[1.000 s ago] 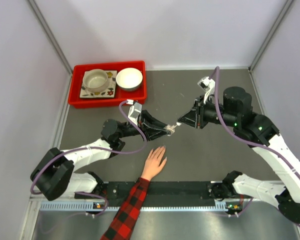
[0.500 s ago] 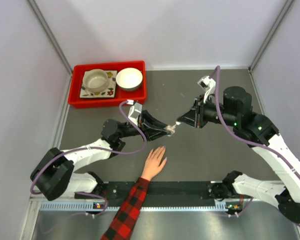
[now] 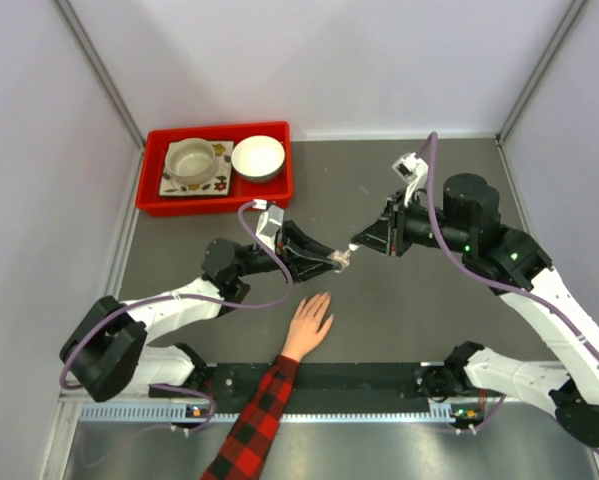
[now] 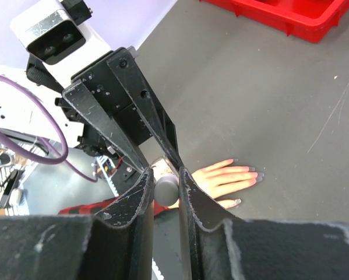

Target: Paint the nails

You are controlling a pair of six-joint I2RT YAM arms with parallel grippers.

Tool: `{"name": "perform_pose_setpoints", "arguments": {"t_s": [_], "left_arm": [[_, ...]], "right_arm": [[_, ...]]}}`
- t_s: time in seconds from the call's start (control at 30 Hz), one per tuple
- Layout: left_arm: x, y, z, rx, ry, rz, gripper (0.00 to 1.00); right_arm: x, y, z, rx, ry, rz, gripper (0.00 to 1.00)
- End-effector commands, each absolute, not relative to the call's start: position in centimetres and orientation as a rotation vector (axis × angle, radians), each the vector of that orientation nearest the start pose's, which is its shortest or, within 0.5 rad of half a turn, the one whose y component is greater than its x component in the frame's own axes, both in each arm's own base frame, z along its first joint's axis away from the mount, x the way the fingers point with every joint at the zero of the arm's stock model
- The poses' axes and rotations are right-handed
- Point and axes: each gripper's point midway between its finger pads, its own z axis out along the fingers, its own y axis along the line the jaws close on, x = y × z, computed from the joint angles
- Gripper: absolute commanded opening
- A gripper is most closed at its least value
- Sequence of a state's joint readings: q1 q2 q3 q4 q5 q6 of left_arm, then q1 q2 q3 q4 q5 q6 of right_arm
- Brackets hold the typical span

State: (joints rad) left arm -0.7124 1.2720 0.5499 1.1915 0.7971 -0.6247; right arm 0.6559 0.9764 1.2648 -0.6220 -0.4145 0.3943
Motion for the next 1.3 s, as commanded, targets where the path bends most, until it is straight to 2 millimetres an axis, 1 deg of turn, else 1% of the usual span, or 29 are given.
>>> {"name": "perform_pose_setpoints", "arguments": {"t_s": [0.0, 0.37, 0.67, 0.9, 1.0, 1.17, 1.27], "left_arm": [[16.0, -32.6, 33.6, 0.856, 0.986, -1.535, 0.0], [15.8, -32.4, 33.5, 0.857, 0.993, -1.53, 0.0], [15.9, -32.5, 33.6, 0.857, 0.991, -1.532, 0.0], [16.2, -32.3, 34.3, 0.823, 0.98, -1.53, 0.0], [16.5, -32.4, 34.4, 0.797, 0.989, -1.525, 0.0], [16.6, -32.5, 34.4, 0.794, 0.993, -1.527, 0.0], [16.9, -32.3, 34.6, 0.76, 0.992, -1.52, 0.0]], "right_arm": [[17.7, 24.8, 35.1, -0.568, 1.931, 1.115, 0.0], [17.6, 23.9, 35.5, -0.549, 1.924, 1.073, 0.0], [17.8, 24.8, 35.2, -0.549, 1.919, 1.12, 0.0], [17.5, 25.0, 34.6, -0.553, 1.926, 1.143, 0.0], [17.3, 25.5, 34.6, -0.561, 1.921, 1.188, 0.0], [17.3, 25.8, 34.0, -0.563, 1.928, 1.208, 0.0], [17.1, 25.9, 33.6, -0.565, 1.936, 1.217, 0.0]]}}
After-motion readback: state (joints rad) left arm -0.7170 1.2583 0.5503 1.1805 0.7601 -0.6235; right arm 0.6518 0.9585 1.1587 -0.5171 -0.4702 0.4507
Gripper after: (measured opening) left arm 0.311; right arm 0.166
